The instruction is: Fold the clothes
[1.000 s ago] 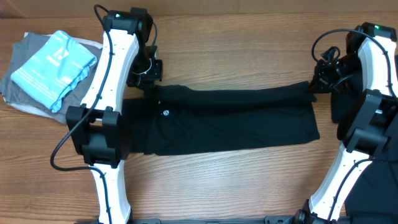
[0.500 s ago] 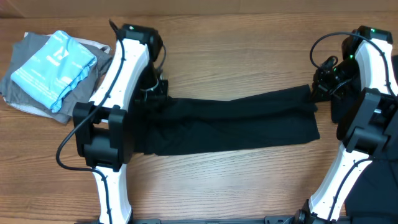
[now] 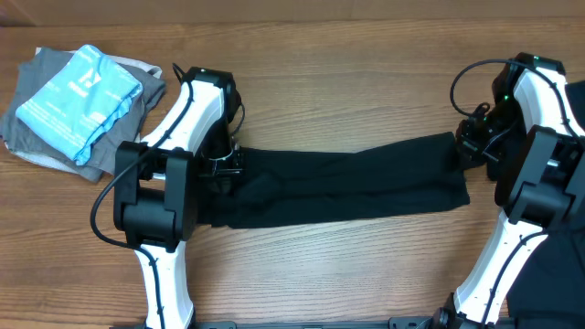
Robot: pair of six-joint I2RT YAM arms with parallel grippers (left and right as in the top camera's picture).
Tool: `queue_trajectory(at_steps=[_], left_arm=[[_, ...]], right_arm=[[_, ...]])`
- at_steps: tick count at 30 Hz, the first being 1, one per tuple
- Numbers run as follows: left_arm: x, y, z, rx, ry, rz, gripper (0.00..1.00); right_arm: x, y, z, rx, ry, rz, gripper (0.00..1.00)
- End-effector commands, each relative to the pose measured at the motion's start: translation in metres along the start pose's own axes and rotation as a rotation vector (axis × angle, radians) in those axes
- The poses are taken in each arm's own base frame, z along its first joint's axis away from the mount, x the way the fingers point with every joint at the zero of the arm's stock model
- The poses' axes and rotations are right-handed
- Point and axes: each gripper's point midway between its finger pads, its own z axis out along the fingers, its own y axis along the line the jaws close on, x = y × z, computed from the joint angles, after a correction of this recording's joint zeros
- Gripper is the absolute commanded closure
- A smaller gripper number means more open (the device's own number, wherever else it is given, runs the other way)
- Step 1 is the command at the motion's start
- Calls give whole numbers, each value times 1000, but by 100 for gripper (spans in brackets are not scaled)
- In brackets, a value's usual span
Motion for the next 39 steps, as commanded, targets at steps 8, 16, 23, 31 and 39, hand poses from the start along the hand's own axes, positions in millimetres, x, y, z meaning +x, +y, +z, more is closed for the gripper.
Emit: queue_trajectory(at_steps=[8, 16, 23, 31, 39], left_arm=[[6, 13, 19, -56, 16, -28, 96], [4, 14, 18, -56, 8, -3, 70], [-15, 8, -72, 56, -273, -29, 50], [9, -32, -133, 249, -452, 55, 89], [-2, -87, -85, 248, -418, 160, 96]], right_arm=[[5, -20, 20, 95, 40, 75, 96], [10, -19, 16, 98, 55, 77, 49], [-3, 1, -49, 52, -182, 28, 35], [29, 31, -86, -3, -308, -52, 53], [47, 42, -37, 52, -192, -98, 96]])
